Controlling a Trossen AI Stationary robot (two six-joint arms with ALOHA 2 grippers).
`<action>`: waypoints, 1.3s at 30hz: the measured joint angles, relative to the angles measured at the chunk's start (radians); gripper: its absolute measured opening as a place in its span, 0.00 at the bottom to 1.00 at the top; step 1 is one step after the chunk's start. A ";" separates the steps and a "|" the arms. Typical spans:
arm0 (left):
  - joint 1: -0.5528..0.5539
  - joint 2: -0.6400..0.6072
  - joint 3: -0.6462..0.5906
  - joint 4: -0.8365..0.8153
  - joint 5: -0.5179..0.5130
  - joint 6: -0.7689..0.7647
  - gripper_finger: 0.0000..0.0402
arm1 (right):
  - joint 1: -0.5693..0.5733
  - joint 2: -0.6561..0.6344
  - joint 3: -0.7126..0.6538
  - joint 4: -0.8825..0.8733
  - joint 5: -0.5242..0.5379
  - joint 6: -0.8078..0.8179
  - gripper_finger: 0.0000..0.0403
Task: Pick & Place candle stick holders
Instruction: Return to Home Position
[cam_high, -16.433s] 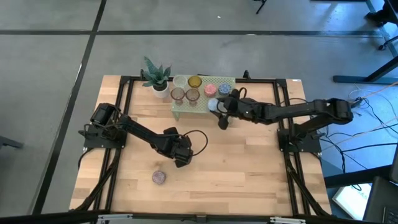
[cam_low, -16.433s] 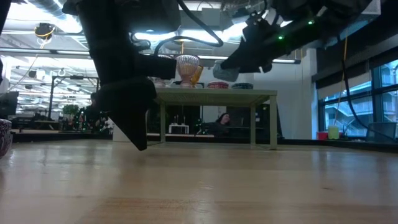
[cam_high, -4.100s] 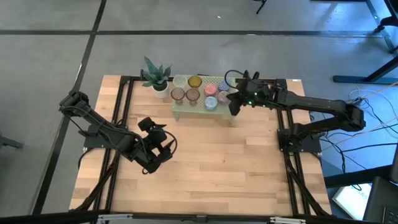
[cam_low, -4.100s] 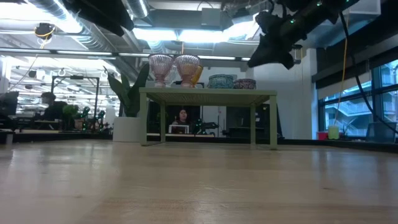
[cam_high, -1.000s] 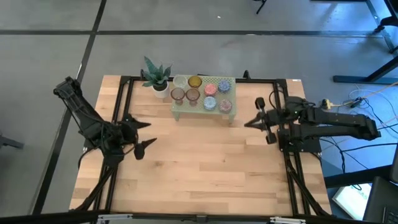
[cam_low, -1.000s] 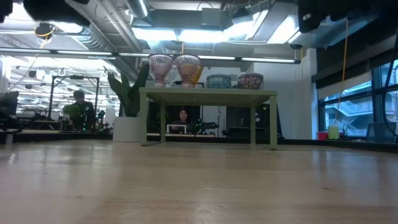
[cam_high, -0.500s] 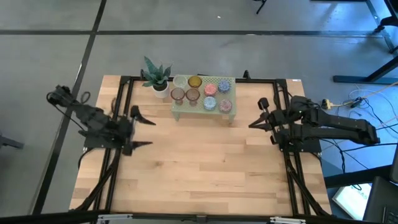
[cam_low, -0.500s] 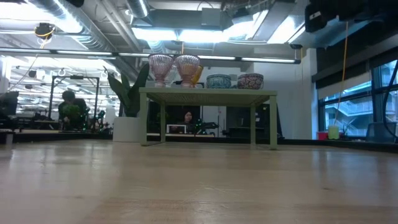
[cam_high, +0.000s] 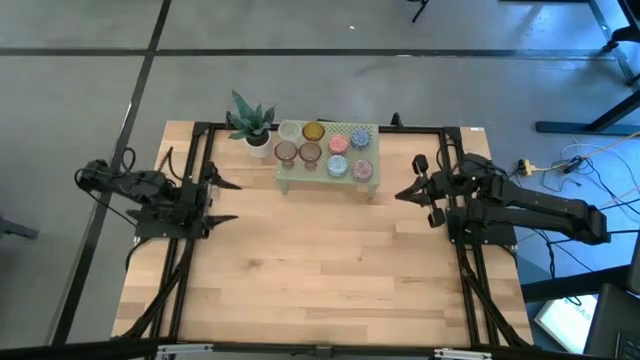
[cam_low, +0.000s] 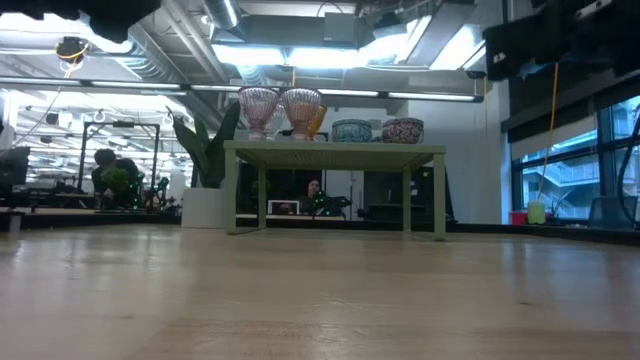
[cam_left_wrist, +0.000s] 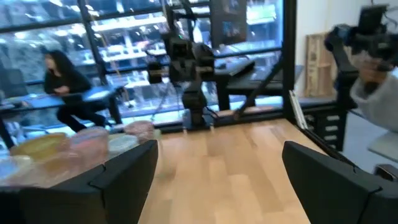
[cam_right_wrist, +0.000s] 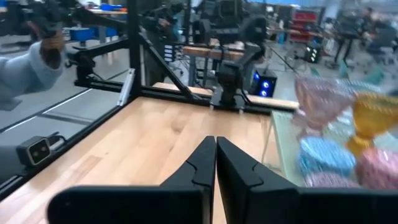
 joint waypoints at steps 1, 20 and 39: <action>0.008 -0.025 -0.009 -0.001 0.000 0.005 0.85 | -0.012 -0.001 -0.011 0.006 0.000 0.013 0.05; 0.026 -0.192 -0.169 0.083 0.124 0.067 0.85 | -0.192 -0.142 -0.194 0.129 -0.007 0.125 0.05; 0.026 -0.193 -0.371 0.362 0.170 0.140 0.85 | -0.195 -0.143 -0.194 0.098 -0.026 0.143 0.04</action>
